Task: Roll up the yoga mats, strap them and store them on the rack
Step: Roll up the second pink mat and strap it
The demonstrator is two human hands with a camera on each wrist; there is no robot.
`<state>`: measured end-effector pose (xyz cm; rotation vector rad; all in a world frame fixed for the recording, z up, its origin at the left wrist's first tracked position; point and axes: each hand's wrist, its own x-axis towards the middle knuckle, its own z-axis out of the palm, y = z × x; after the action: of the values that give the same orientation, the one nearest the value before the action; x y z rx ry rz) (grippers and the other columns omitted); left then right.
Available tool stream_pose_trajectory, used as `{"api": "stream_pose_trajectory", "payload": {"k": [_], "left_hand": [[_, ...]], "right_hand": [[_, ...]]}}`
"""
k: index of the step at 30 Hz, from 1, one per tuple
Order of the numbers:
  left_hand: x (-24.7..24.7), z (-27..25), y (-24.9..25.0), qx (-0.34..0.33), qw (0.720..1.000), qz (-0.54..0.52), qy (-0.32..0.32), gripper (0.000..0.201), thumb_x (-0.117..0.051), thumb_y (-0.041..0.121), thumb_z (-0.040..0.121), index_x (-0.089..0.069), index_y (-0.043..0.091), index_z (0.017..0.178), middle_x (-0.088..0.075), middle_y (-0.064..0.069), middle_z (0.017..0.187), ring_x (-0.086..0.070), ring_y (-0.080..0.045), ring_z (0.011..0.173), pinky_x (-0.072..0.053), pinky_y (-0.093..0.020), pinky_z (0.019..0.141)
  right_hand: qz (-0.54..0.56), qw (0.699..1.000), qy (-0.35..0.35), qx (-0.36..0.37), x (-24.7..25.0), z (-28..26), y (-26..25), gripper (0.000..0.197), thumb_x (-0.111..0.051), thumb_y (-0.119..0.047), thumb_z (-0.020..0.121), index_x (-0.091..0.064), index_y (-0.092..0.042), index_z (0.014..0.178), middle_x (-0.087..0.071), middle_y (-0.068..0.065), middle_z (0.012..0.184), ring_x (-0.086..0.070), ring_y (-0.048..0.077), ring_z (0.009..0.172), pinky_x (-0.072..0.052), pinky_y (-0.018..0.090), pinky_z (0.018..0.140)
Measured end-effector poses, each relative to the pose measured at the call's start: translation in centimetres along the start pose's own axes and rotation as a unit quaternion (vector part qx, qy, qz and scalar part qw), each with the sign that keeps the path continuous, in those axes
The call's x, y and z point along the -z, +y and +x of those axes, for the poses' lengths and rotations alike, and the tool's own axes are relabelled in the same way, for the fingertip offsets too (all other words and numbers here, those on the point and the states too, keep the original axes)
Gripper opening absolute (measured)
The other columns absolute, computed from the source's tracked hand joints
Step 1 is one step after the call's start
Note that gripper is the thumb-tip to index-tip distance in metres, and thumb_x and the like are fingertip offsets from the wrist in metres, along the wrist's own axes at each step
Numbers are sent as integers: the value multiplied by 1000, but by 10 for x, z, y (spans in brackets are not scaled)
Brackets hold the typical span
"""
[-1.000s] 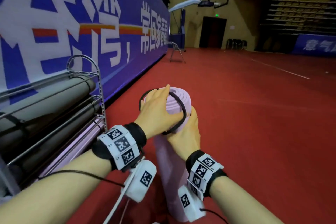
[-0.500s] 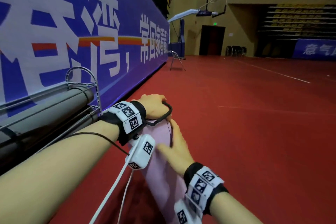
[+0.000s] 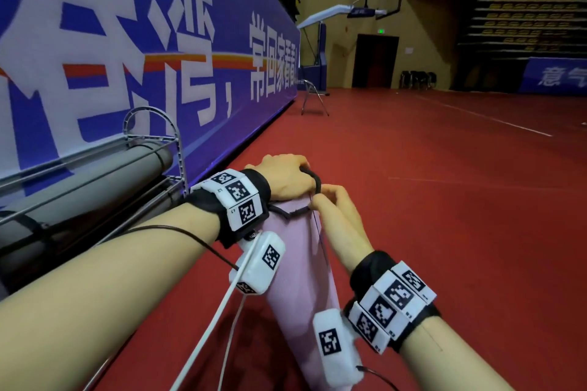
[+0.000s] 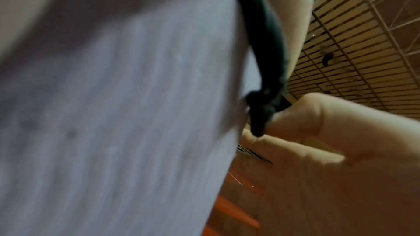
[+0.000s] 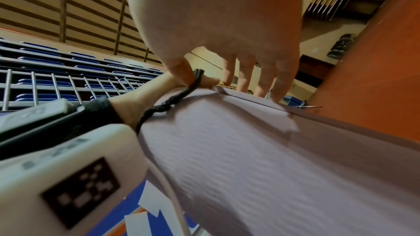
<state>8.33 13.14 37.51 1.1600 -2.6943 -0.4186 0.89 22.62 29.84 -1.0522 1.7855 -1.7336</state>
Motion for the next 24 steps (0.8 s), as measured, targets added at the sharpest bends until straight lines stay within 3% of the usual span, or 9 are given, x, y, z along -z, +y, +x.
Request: {"api": "stream_pose_trajectory", "payload": {"k": [4,7,10,12,14,16,20,22,24], "left_hand": [[-6,1,14,-16,999,29,-4,50,-51,44,81,-48,38,130,-50,1,137,-38,-30,127,-30,-52,102],[-9,3,25,-29,999,24,-5,56,-54,45,80,-44,37,135,-47,0,141,-33,-29,130,-26,-53,103],[-11,4,32,-59,998,24,-9,65,-59,46,80,-37,38,141,-45,1,144,-31,-29,134,-23,-54,106],[-12,2,36,-89,996,22,-17,72,-59,45,82,-28,39,147,-43,0,146,-30,-29,136,-21,-55,110],[-13,-1,37,-121,992,24,-18,79,-58,42,83,-18,38,151,-39,-2,148,-30,-30,137,-21,-56,110],[-15,-4,36,-153,988,26,-15,85,-59,40,82,-11,37,152,-31,-2,153,-27,-29,139,-20,-56,111],[-18,-11,34,-216,976,20,-12,96,-66,37,79,-4,39,152,-4,0,162,-15,-24,147,-16,-51,116],[-18,-15,34,-234,972,11,-19,98,-68,34,79,-3,40,152,3,-1,162,-11,-24,147,-16,-49,117],[-16,-16,30,-242,970,-4,-20,98,-69,31,80,-4,40,152,5,-2,162,-5,-22,148,-14,-49,118]], "right_hand": [[16,1000,-4,-14,11,5,0,24,-59,-23,83,-60,-23,106,-64,-7,104,-57,10,96,-44,30,77],[27,999,18,-26,20,8,5,32,-56,-21,67,-63,-23,98,-64,-7,91,-56,12,86,-46,34,76],[19,996,84,-29,32,14,20,25,-53,-20,59,-70,-27,76,-69,-9,79,-60,16,80,-50,37,71],[62,991,108,-54,42,19,28,21,-55,-10,66,-70,-23,64,-72,-4,79,-64,20,75,-54,35,67],[87,987,111,-75,51,26,30,21,-54,-3,79,-68,-16,71,-69,5,79,-61,21,61,-51,30,58],[77,990,90,-78,57,34,25,15,-53,-9,89,-65,-11,80,-63,9,75,-54,18,50,-49,27,51],[48,996,52,-51,61,61,-2,23,-58,-16,90,-59,-12,68,-55,4,58,-49,15,47,-47,22,48],[36,998,38,-47,62,72,-14,33,-52,-12,95,-51,-14,62,-47,1,49,-44,11,41,-40,17,42],[0,998,15,-66,61,80,-9,32,-53,-10,94,-49,-14,63,-46,2,51,-44,13,42,-38,17,41]]}}
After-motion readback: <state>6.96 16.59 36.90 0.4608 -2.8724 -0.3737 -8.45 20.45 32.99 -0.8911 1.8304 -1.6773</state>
